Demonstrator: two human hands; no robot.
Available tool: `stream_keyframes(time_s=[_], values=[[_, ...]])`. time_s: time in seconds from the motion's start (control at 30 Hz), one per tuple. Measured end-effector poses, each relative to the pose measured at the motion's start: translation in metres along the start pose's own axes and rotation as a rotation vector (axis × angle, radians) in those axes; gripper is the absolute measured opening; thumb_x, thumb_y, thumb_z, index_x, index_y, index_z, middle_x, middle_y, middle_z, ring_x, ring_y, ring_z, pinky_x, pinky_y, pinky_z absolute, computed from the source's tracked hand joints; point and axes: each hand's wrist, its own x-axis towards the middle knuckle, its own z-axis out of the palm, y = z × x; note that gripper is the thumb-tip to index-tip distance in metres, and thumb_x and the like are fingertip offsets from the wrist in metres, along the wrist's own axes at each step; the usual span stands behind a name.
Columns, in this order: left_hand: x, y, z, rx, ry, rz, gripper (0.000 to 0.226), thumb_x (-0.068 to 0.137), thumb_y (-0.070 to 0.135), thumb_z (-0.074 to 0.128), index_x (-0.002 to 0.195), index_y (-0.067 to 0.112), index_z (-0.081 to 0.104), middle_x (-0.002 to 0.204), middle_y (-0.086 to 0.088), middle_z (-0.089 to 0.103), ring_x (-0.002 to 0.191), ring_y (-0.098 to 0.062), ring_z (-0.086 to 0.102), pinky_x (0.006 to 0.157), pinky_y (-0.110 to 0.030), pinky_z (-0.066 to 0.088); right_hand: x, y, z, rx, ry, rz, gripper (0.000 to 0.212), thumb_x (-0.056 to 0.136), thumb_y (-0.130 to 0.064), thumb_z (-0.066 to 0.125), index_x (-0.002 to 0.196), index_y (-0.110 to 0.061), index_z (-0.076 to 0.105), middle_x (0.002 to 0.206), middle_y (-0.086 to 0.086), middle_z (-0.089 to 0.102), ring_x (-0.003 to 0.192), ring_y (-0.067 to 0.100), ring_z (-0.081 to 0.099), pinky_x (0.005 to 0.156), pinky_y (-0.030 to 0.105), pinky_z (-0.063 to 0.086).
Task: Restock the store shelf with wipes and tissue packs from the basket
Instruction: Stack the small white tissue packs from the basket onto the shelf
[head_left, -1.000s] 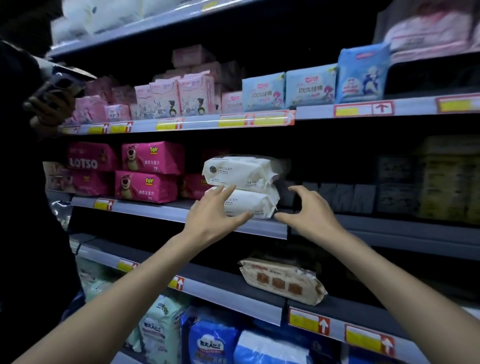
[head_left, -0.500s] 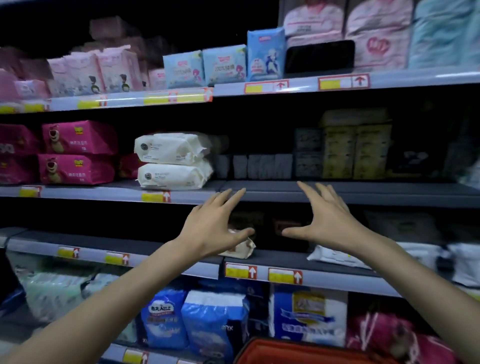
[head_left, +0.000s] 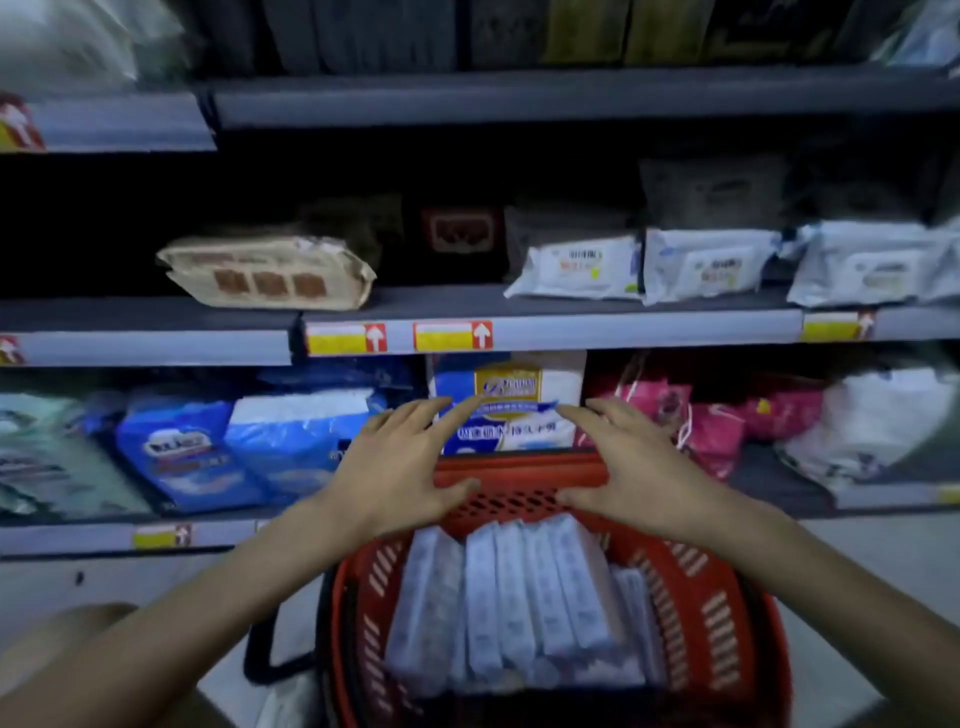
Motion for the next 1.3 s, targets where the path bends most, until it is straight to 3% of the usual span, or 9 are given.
stream_keyframes(time_s=[0.1, 0.27, 0.37, 0.57, 0.67, 0.8, 1.0, 1.1, 1.3], values=[[-0.009, 0.006, 0.039, 0.005, -0.144, 0.012, 0.095, 0.079, 0.077, 0.030, 0.164, 0.041, 0.010, 0.162, 0.004, 0.039, 0.146, -0.024, 0.042, 0.110, -0.045, 0.042, -0.007, 0.017, 0.042, -0.047, -0.131, -0.010, 0.095, 0.078, -0.060, 0.073, 0.157, -0.027, 0.032, 0.154, 0.010, 0.039, 0.144, 0.030, 0.034, 0.119, 0.038, 0.029], [-0.017, 0.019, 0.096, 0.029, -0.427, 0.015, 0.095, 0.093, 0.059, 0.057, 0.165, 0.035, 0.001, 0.161, -0.004, 0.032, 0.141, -0.033, 0.042, 0.109, -0.047, 0.043, -0.015, 0.028, 0.113, -0.003, -0.414, 0.034, 0.087, 0.090, -0.054, 0.069, 0.161, -0.026, 0.026, 0.161, 0.012, 0.027, 0.150, 0.032, 0.027, 0.119, 0.039, 0.031], [-0.021, 0.033, 0.123, 0.029, -0.570, -0.006, 0.096, 0.093, 0.056, 0.061, 0.165, 0.033, 0.002, 0.159, -0.010, 0.031, 0.142, -0.036, 0.039, 0.108, -0.053, 0.043, -0.017, 0.017, 0.144, -0.024, -0.546, 0.016, 0.079, 0.092, -0.052, 0.066, 0.157, -0.023, 0.032, 0.158, 0.016, 0.030, 0.145, 0.037, 0.035, 0.113, 0.045, 0.040], [-0.027, 0.042, 0.157, 0.061, -0.678, -0.225, 0.108, 0.094, 0.062, 0.060, 0.164, 0.024, -0.014, 0.169, -0.020, -0.017, 0.152, -0.051, 0.012, 0.107, -0.055, 0.046, -0.027, 0.001, 0.165, -0.045, -0.644, -0.059, 0.071, 0.098, -0.048, 0.060, 0.158, -0.024, 0.031, 0.154, 0.012, 0.033, 0.139, 0.037, 0.039, 0.109, 0.042, 0.041], [-0.028, 0.036, 0.170, 0.029, -0.680, -0.322, 0.121, 0.091, 0.064, 0.062, 0.161, 0.015, -0.024, 0.166, -0.027, -0.020, 0.148, -0.055, 0.023, 0.105, -0.052, 0.049, -0.029, 0.001, 0.166, -0.011, -0.688, -0.054, 0.071, 0.099, -0.050, 0.058, 0.159, -0.026, 0.028, 0.155, 0.010, 0.031, 0.141, 0.034, 0.037, 0.107, 0.039, 0.040], [-0.028, 0.031, 0.172, -0.111, -0.643, -0.490, 0.122, 0.093, 0.044, 0.071, 0.159, 0.014, -0.028, 0.163, -0.032, -0.018, 0.141, -0.052, 0.038, 0.102, -0.044, 0.049, -0.029, 0.002, 0.166, 0.042, -0.702, -0.042, 0.071, 0.099, -0.051, 0.059, 0.159, -0.027, 0.030, 0.155, 0.008, 0.031, 0.140, 0.031, 0.037, 0.107, 0.037, 0.040], [-0.027, 0.018, 0.188, -0.381, -0.530, -0.639, 0.116, 0.086, 0.024, 0.075, 0.162, 0.013, -0.012, 0.157, -0.035, 0.017, 0.122, -0.046, 0.057, 0.091, -0.041, 0.051, -0.029, 0.002, 0.161, 0.090, -0.711, -0.039, 0.069, 0.099, -0.051, 0.058, 0.158, -0.026, 0.032, 0.156, 0.006, 0.032, 0.140, 0.028, 0.039, 0.108, 0.037, 0.040], [-0.029, 0.016, 0.190, -0.465, -0.488, -0.653, 0.085, 0.089, 0.026, 0.070, 0.152, -0.002, 0.019, 0.136, -0.023, 0.057, 0.116, -0.037, 0.064, 0.090, -0.041, 0.055, -0.030, 0.002, 0.159, 0.101, -0.703, -0.032, 0.068, 0.099, -0.051, 0.059, 0.157, -0.026, 0.034, 0.155, 0.006, 0.034, 0.138, 0.028, 0.041, 0.108, 0.037, 0.041], [-0.024, 0.009, 0.178, -0.493, -0.509, -0.738, 0.059, 0.076, 0.029, 0.082, 0.121, 0.005, 0.054, 0.102, -0.003, 0.066, 0.094, -0.025, 0.070, 0.081, -0.040, 0.061, -0.029, -0.002, 0.154, 0.126, -0.667, -0.008, 0.073, 0.098, -0.053, 0.058, 0.159, -0.025, 0.029, 0.153, 0.005, 0.040, 0.137, 0.025, 0.044, 0.108, 0.040, 0.044]])
